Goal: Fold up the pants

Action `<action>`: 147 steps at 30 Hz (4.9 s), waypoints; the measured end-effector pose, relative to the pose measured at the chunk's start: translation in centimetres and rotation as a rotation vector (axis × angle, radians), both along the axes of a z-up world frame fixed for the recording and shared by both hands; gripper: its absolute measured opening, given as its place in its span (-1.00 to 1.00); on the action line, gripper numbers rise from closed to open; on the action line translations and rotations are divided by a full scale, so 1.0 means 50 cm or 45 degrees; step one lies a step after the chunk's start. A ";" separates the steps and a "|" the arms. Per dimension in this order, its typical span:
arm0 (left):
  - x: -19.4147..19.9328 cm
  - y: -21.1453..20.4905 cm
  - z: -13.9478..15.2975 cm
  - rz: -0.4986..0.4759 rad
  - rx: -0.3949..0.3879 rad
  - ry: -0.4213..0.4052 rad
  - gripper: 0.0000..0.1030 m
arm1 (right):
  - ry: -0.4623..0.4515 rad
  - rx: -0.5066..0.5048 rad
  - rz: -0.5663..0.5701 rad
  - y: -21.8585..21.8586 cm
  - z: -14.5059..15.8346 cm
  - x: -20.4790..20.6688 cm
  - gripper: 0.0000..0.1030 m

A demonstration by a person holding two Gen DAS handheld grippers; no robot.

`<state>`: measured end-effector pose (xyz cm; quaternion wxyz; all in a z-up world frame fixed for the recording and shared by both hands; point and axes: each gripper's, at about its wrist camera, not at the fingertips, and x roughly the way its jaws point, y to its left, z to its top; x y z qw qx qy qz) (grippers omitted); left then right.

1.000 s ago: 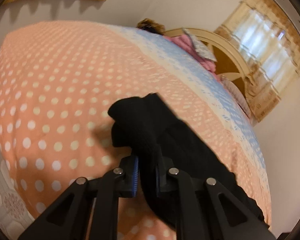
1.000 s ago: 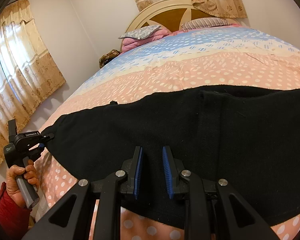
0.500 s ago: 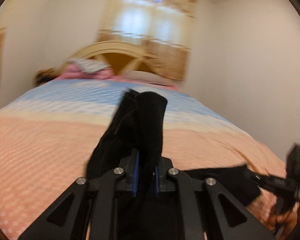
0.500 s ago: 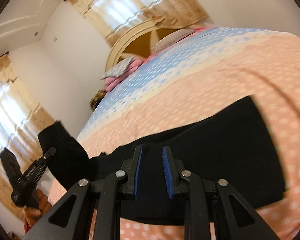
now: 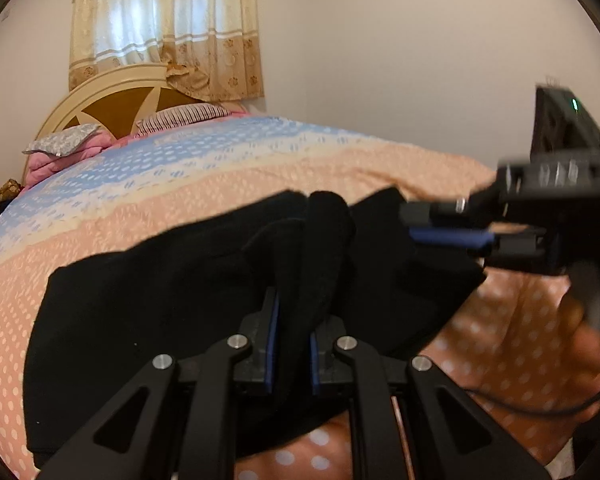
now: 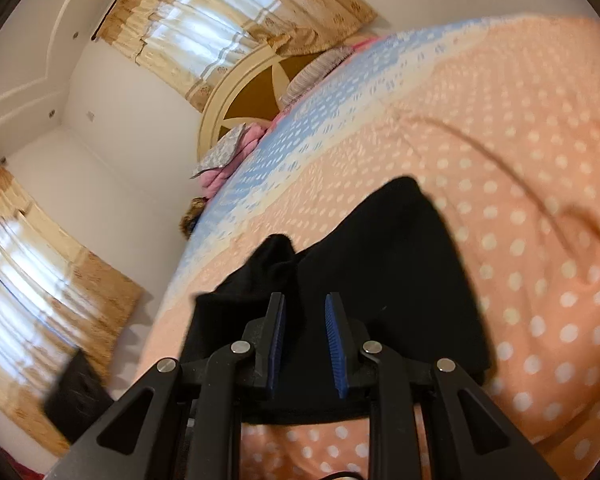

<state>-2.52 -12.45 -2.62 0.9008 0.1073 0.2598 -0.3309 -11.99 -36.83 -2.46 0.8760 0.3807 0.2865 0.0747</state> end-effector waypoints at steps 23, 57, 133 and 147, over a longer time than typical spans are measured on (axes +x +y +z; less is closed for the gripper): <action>-0.029 0.128 0.021 0.019 -0.064 0.036 0.07 | 0.072 -0.276 0.245 0.162 -0.024 0.124 -0.25; 0.019 0.129 0.018 0.157 -0.017 0.128 0.34 | 0.147 -0.792 -0.233 0.006 0.066 -0.042 -0.25; 0.119 0.143 -0.010 0.446 0.007 0.303 -0.70 | 0.176 -0.979 -0.084 0.110 -0.010 0.049 -0.42; 0.116 0.135 -0.038 0.467 -0.028 0.348 -0.04 | 0.152 -0.783 -0.104 0.078 -0.015 0.035 -0.45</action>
